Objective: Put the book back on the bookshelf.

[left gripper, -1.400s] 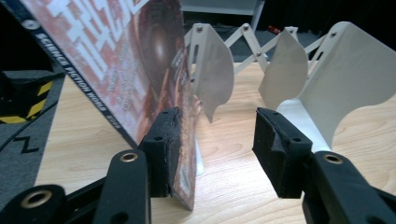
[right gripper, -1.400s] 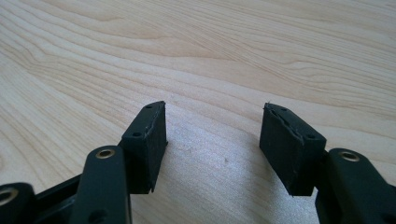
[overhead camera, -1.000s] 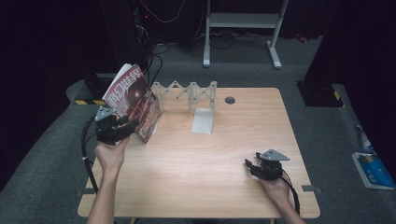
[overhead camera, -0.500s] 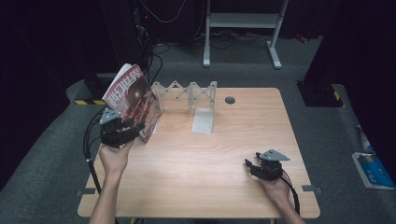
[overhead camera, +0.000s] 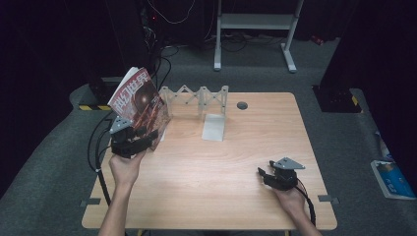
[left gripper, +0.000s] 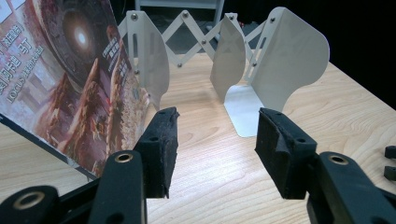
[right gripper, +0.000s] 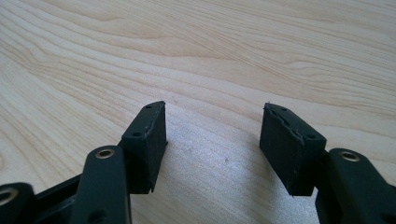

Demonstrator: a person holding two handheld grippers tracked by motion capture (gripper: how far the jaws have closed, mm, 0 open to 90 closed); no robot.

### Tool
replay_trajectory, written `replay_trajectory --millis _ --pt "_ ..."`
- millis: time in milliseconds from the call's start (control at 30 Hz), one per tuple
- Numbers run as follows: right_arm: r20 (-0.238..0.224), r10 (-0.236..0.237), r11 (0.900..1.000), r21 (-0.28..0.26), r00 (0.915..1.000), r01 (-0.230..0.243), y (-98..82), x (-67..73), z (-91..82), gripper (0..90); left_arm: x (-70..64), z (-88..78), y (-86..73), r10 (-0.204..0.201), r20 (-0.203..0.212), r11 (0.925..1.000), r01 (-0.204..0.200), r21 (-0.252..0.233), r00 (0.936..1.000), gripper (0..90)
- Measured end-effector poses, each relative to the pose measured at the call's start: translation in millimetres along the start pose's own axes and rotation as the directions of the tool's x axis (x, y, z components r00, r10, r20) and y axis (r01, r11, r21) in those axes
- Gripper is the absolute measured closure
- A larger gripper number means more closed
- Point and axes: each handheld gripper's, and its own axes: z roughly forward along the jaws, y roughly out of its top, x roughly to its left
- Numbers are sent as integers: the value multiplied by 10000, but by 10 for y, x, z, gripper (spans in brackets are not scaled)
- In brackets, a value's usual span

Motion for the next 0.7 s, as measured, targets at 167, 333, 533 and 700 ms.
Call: replay_trajectory --millis 167,333,533,700 --pt "-3 11 10000 -10 10000 -11 0 0 1 411 -39 -15 -12 30 145 10000 -28 -86 9999 484" --pt "0 13 10000 -12 10000 -13 0 0 1 411 -62 -10 -32 36 290 10000 -34 -59 9996 484" --pt "-1 8 10000 -12 10000 -8 0 0 1 411 -81 3 -55 17 370 10000 -16 -37 9993 484" --pt "1 5 10000 0 10000 -5 0 0 0 411 -94 19 -75 25 432 10000 -24 -3 9991 484"
